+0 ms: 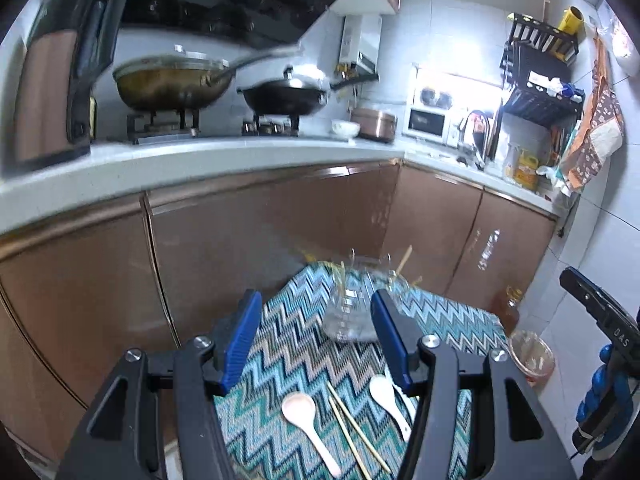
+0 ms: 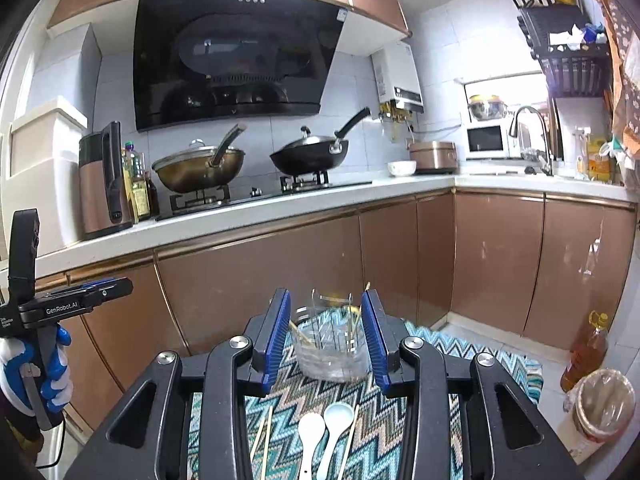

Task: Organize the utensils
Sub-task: 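Withdraw both tools from the rack and move them over the remaining chopsticks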

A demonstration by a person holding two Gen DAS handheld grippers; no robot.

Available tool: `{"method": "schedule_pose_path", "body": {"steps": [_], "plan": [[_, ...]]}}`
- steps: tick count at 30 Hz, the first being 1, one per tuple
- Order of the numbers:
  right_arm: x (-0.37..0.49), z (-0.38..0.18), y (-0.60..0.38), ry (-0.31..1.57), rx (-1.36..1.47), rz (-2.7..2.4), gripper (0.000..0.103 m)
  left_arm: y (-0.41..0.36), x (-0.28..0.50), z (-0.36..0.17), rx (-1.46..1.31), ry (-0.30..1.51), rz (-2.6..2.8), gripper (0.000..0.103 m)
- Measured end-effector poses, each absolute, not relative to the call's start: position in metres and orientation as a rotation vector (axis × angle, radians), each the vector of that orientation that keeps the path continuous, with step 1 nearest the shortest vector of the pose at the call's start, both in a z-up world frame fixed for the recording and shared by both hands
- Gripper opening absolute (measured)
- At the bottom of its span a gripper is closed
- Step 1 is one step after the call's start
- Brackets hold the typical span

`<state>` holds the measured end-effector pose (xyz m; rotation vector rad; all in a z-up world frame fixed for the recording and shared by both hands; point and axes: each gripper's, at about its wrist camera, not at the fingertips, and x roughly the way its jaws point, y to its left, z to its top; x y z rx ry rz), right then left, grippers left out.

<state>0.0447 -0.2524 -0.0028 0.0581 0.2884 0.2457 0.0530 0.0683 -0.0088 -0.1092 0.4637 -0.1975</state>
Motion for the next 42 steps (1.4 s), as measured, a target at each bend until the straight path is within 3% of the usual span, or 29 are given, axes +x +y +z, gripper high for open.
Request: {"method": "schedule_pose_path", "body": {"steps": [17, 35, 42], "plan": [[0.039, -0.053, -0.274, 0.452, 0.102, 0.204, 0.039, 0.037, 0.072, -0.111, -0.174, 0.812, -0.355, 0.055], [0.090, -0.138, -0.285, 0.701, 0.139, 0.244, 0.039, -0.003, 0.134, -0.200, -0.252, 1.162, -0.352, 0.054], [0.109, -0.173, -0.293, 0.792, 0.162, 0.264, 0.039, -0.006, 0.155, -0.225, -0.275, 1.254, -0.293, 0.036]]}}
